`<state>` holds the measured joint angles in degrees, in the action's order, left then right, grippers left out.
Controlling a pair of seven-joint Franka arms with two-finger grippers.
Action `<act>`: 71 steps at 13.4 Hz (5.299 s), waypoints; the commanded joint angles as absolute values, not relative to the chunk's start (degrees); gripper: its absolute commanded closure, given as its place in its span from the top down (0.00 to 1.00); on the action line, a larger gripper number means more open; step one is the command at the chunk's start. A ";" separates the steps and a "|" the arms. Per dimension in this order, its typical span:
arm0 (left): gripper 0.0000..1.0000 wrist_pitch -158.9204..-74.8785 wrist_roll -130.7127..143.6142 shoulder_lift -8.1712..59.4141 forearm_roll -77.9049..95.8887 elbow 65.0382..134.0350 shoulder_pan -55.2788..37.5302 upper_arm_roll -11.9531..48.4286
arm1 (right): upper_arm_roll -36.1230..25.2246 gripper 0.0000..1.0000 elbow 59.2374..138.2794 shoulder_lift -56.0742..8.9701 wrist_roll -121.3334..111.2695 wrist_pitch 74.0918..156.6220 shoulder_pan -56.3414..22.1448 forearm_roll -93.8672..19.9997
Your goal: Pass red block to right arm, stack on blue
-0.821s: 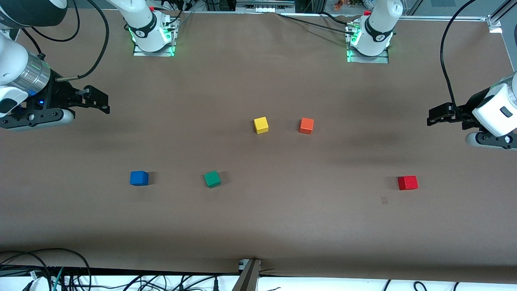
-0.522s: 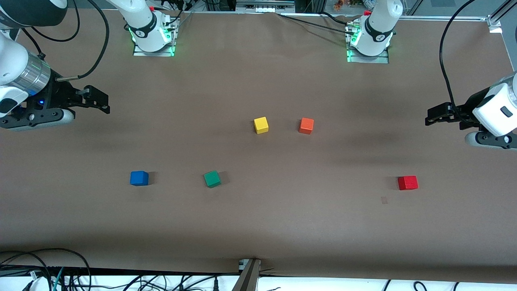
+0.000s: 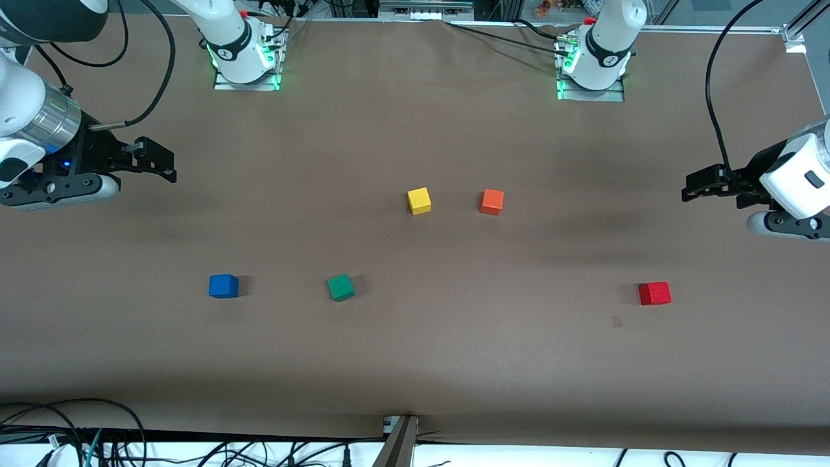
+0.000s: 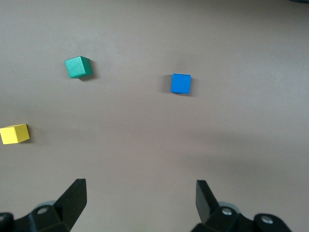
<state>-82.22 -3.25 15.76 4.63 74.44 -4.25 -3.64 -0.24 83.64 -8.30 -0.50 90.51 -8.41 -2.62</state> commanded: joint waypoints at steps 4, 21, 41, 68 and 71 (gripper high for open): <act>1.00 -82.27 -4.13 21.00 4.66 73.39 -2.99 -4.04 | -0.18 1.00 82.79 -8.09 -0.35 89.73 -8.53 -3.52; 1.00 -127.85 -4.39 37.51 1.93 92.81 3.43 -3.52 | -0.18 1.00 82.79 -8.09 -0.18 89.30 -8.70 -3.60; 0.06 -135.44 -4.31 38.59 2.46 95.80 3.43 -1.16 | -0.18 1.00 82.88 -8.09 -0.62 89.12 -8.70 -3.52; 0.00 -131.40 -67.59 28.74 47.61 86.05 7.30 35.59 | -0.35 1.00 83.14 -12.48 -0.70 91.41 -9.40 -3.69; 0.00 -131.48 -68.81 29.00 53.42 85.78 7.47 37.26 | -0.61 1.00 83.32 -19.23 -0.62 91.41 -9.15 -3.16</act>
<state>-132.47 -66.09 28.40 49.53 86.90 6.25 35.51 -0.27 83.97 -15.08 -0.50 91.59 -9.29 -2.83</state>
